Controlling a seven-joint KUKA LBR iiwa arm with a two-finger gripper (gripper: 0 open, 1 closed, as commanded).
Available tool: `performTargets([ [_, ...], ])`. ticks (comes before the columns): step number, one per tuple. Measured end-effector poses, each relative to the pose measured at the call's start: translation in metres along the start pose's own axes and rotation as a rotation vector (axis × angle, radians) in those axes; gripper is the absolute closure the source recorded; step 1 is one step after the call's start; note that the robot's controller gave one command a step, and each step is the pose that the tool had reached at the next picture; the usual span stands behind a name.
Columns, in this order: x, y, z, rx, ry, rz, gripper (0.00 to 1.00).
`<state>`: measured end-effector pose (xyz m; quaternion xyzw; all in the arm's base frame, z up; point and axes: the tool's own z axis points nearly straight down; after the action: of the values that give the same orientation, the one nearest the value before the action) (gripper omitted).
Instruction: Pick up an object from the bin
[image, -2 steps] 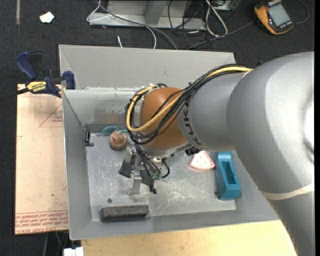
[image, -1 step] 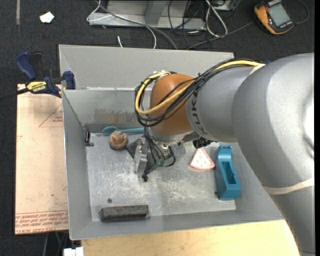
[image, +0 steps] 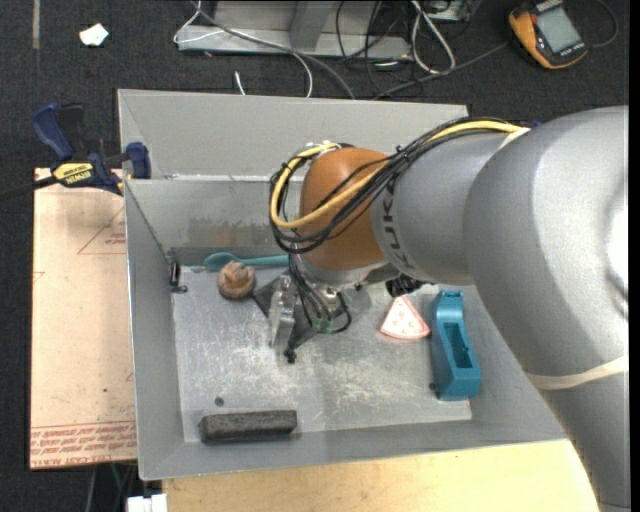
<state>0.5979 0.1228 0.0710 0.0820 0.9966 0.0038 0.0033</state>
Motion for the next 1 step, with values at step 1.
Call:
performTargets([
  [1,-0.0013,-0.0079,-0.0027,-0.003,0.001,-0.03,1.0],
])
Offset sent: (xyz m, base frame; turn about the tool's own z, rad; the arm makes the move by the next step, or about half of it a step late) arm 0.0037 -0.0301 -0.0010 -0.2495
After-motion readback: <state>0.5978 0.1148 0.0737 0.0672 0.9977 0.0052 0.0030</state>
